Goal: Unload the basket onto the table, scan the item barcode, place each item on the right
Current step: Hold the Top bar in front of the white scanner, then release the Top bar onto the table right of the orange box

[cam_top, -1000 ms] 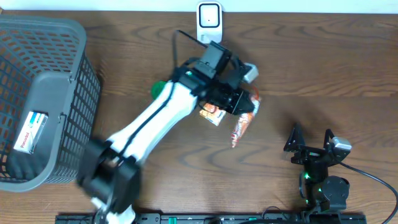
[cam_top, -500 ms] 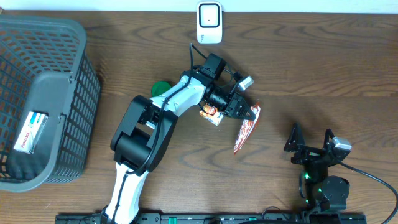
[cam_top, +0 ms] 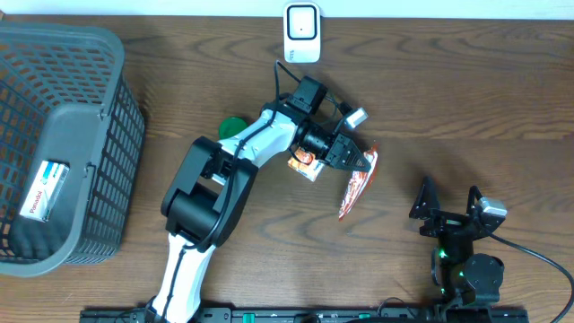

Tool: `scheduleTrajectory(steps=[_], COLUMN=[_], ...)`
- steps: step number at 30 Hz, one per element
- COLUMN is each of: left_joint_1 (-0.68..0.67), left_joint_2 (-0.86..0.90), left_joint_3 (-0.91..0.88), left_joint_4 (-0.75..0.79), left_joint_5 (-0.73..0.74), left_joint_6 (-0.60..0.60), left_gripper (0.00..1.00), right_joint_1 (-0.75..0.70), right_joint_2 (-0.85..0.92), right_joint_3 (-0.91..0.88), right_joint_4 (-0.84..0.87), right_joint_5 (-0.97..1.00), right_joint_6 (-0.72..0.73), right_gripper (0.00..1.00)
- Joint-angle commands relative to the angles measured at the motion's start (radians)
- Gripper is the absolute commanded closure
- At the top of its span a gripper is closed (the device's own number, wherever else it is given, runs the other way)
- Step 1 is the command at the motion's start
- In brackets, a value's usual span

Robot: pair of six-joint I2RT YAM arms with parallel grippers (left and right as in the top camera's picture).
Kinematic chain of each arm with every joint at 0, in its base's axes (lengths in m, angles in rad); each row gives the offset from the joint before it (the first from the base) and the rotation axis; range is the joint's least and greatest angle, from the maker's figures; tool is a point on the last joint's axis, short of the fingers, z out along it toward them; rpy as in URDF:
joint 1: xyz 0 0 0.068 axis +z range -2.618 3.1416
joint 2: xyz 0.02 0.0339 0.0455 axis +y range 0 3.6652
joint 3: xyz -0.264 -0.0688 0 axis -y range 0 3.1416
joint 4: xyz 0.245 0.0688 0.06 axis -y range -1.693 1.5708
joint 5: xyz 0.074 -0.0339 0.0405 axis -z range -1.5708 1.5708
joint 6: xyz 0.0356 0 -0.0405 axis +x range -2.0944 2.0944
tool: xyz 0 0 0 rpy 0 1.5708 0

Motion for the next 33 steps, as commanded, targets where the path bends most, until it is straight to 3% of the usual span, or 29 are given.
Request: scheduleTrajectory(steps=[1,14,15,20,21,23,33], left_joint_1=[0.002,0.0,0.0,0.001,0.002,0.003,0.002], left_joint_2=[0.077,0.187,0.188,0.187,0.187,0.187,0.126], left_joint_3=[0.007,0.008,0.008,0.018,0.022,0.032,0.09], left_joint_4=[-0.001,0.03,0.036,0.058,0.07,0.094,0.208], left_joint_5=[0.023,0.047,0.047,0.046,0.046,0.046,-0.001], left_joint_6=[0.021,0.004,-0.006,-0.084,-0.115,-0.17,-0.366], left_gripper=[0.93,0.92,0.88,0.29,0.23,0.19,0.17], right_joint_1=[-0.008,-0.008,-0.008,-0.008,-0.008,-0.008,-0.008], right_joint_2=[-0.005,-0.005,-0.005,-0.005,-0.005,-0.005,-0.005], right_joint_3=[-0.001,-0.001,-0.001,-0.001,-0.001,-0.001,-0.001], right_joint_4=[-0.004,-0.004,-0.004,-0.004,-0.004,-0.004,-0.004], right_joint_5=[0.002,0.002,0.002,0.002,0.002,0.002,0.002], right_joint_6=[-0.011,-0.011,-0.011,-0.011,-0.011,-0.011,-0.011], right_gripper=[0.01,0.01,0.01,0.01,0.01,0.01,0.01])
